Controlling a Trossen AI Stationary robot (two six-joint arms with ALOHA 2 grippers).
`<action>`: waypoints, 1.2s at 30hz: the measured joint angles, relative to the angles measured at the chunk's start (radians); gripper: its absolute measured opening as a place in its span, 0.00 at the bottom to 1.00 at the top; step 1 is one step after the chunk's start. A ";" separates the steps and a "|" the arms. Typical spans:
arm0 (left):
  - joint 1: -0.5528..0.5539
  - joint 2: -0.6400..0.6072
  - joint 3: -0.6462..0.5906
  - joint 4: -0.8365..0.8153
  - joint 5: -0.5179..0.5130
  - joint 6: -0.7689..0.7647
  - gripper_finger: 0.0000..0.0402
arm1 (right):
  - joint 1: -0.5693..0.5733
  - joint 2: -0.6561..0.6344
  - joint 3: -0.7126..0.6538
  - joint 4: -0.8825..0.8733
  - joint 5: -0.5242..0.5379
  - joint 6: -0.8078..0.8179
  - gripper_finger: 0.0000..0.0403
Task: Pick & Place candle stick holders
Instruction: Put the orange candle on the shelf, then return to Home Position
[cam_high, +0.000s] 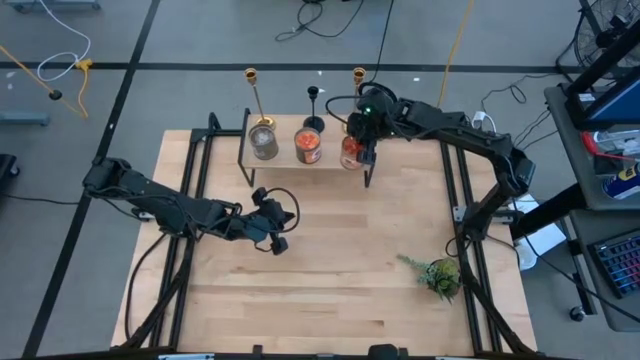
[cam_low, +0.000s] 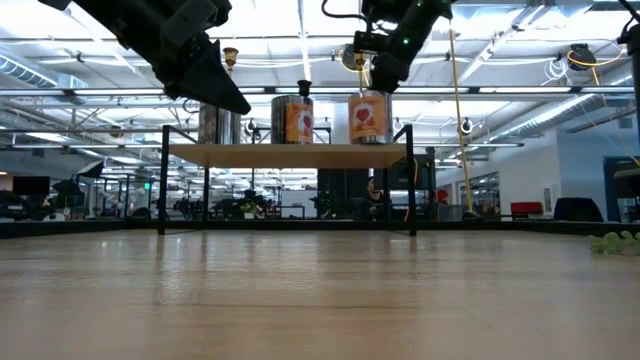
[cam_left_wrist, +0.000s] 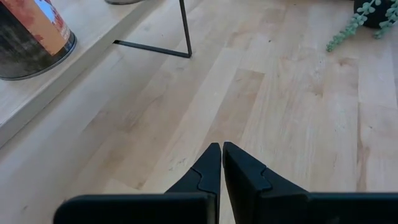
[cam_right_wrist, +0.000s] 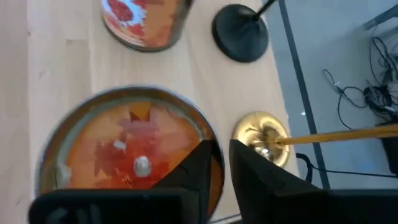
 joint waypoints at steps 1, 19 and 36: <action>0.000 0.000 0.000 0.000 0.000 0.000 0.06 | -0.003 0.000 0.000 0.002 0.001 0.000 0.15; 0.000 0.000 0.000 0.000 0.000 -0.005 0.06 | 0.042 -0.062 0.001 0.020 0.108 -0.007 0.19; -0.055 -0.249 0.001 -0.017 -0.066 0.065 0.06 | 0.303 -0.349 -0.069 -0.104 -0.024 0.180 0.17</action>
